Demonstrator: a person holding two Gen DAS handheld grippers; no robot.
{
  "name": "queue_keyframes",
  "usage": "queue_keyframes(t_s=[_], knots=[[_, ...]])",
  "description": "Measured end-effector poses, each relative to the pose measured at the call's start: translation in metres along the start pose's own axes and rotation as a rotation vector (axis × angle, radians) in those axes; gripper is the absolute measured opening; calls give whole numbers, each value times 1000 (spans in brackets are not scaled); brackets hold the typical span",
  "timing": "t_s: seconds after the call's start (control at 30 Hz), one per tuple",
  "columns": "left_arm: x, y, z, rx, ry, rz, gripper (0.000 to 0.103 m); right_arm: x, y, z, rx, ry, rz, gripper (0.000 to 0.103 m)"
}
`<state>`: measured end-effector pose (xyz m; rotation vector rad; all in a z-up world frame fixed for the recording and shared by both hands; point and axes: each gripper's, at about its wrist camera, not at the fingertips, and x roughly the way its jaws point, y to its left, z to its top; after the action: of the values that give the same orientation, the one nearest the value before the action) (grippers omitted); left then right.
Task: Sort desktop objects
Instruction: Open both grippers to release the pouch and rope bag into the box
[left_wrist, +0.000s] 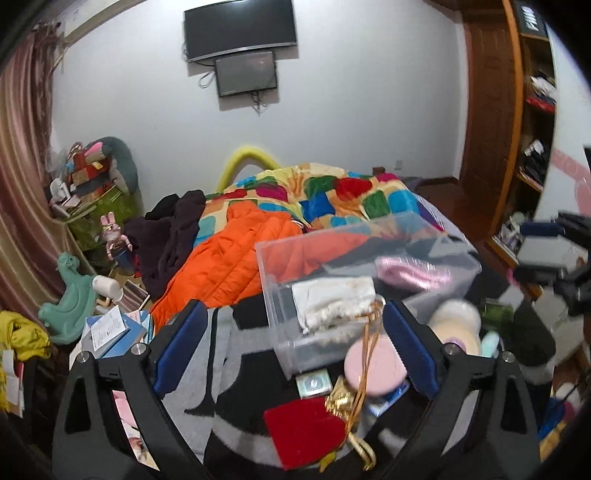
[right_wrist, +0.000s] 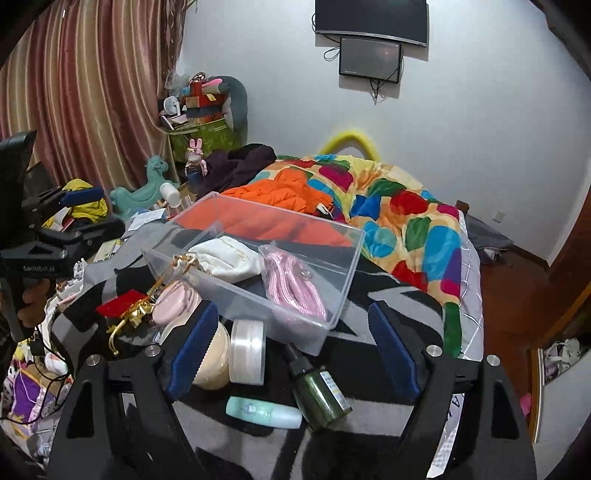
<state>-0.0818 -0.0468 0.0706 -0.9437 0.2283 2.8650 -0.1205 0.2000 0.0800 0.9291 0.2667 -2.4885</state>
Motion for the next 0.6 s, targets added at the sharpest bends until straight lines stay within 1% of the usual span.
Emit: queue_keyframes(t_s=[0.1,0.2,0.47,0.6], knots=[[-5,-2,-11,51,21,-51,97,-1,-4,-9,9,6,-8,81],[-6,-1,-20,73,60,-69,99,4,-8,-18,18,34,-13,81],[2,9,-47,37,131,-69,99,20,-20,-45,35,113,-38,81],[9,7,-60,38,164,-105,99,27,-26,-57,28,148,-62,81]])
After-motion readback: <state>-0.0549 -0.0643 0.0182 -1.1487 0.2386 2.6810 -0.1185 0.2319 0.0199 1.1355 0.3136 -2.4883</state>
